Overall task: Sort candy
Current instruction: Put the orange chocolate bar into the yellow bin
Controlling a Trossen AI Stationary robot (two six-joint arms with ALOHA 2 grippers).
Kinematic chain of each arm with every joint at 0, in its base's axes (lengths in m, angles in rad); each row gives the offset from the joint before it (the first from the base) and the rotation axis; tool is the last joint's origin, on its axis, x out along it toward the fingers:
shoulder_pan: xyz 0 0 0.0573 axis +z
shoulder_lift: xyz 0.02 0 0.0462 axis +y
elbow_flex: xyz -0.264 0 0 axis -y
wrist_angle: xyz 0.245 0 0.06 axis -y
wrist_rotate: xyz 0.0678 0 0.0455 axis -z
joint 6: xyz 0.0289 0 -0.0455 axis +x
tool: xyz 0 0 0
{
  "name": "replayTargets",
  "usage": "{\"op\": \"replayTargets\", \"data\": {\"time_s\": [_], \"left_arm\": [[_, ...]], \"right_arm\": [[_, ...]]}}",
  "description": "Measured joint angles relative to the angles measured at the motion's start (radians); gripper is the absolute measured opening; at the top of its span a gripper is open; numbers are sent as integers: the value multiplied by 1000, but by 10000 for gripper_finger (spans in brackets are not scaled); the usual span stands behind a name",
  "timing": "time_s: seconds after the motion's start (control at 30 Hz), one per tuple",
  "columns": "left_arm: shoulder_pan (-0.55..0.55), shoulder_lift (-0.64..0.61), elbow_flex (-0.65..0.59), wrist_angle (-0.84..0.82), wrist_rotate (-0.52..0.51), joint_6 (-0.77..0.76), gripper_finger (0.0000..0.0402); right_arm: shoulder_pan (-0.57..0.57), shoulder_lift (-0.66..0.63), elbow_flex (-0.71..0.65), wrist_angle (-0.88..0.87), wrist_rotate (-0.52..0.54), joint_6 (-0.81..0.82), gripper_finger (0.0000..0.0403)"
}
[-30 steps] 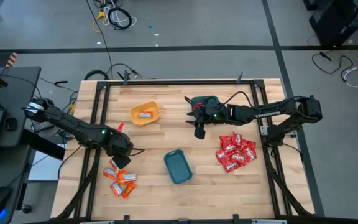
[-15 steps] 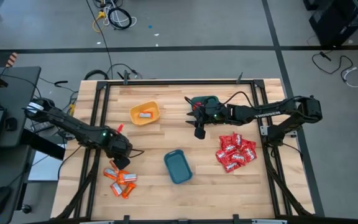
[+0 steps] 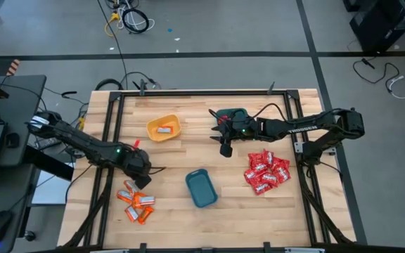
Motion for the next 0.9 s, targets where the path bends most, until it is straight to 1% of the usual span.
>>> {"op": "replayTargets", "data": {"time_s": [0.07,0.2,0.4,0.57,0.67,0.77,0.9], "left_arm": [[18,0,24,0,-21,15,10],[75,0,98,2,-75,107,11],[247,0,211,8,-212,316,3],[399,0,231,118,-342,471,1],[493,14,211,188,-358,538,1],[575,37,186,196,-358,574,1],[642,70,148,249,-332,603,0]], "right_arm": [[0,0,0,0,0,0,155],[0,0,0,1,0,-1,154],[0,0,0,6,0,-3,155],[0,0,0,7,0,-9,154],[0,0,0,7,0,-11,155],[0,0,0,7,0,-11,154],[0,0,0,7,0,-11,155]]}}
